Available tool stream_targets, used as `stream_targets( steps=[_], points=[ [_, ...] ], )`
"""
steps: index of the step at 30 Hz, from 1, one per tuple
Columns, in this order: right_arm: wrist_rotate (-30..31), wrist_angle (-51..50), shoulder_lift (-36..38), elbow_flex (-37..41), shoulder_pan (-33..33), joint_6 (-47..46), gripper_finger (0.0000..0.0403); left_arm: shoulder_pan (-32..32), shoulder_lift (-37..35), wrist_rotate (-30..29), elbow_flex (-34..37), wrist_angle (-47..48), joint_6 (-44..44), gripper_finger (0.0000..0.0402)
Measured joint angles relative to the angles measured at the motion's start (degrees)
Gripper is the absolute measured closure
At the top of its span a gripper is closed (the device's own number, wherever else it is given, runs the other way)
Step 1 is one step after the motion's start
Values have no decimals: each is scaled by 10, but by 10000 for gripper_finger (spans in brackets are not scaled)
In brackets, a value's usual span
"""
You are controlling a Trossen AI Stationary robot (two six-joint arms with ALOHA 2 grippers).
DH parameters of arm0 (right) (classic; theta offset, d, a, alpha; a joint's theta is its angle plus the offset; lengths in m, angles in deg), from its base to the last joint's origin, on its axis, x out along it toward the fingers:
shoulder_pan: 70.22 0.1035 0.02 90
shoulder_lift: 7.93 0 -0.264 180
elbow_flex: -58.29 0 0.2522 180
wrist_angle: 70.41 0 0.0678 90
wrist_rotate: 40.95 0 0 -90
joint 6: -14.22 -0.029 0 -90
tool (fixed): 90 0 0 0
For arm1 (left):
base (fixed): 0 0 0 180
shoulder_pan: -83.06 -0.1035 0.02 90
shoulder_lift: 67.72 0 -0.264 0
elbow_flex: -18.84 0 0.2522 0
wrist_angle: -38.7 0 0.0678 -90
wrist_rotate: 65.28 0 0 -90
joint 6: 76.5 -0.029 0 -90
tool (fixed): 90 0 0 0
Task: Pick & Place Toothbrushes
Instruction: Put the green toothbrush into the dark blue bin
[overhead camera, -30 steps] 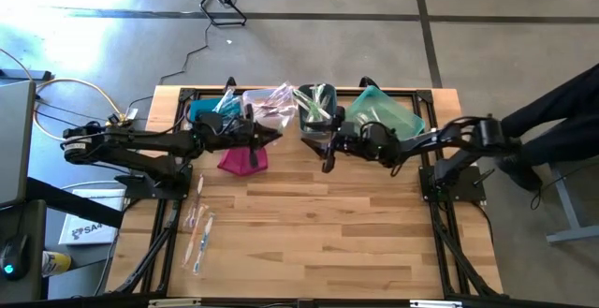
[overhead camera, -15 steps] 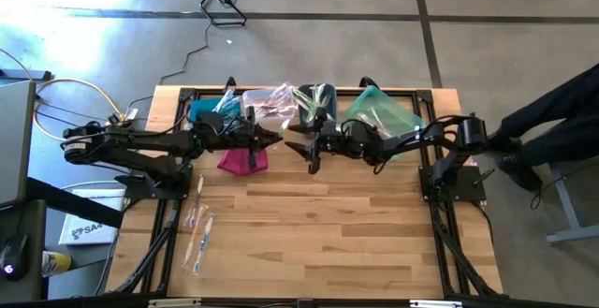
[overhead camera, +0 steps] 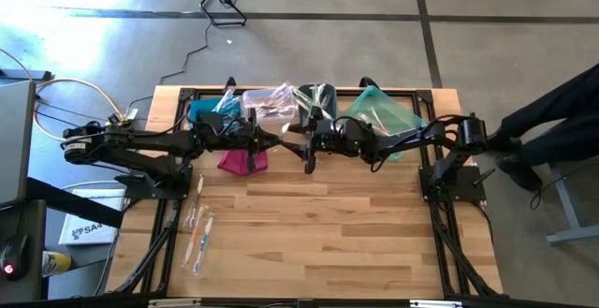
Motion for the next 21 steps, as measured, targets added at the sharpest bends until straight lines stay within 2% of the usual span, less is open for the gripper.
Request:
stream_targets(
  steps=[14, 21],
  points=[
    [0, -1, 0, 0, 0, 0, 195, 0, 1, 0, 0, -14, 15, 387],
    [0, -10, 0, 0, 0, 0, 195, 0, 31, 0, 0, -50, 25, 387]
  ],
)
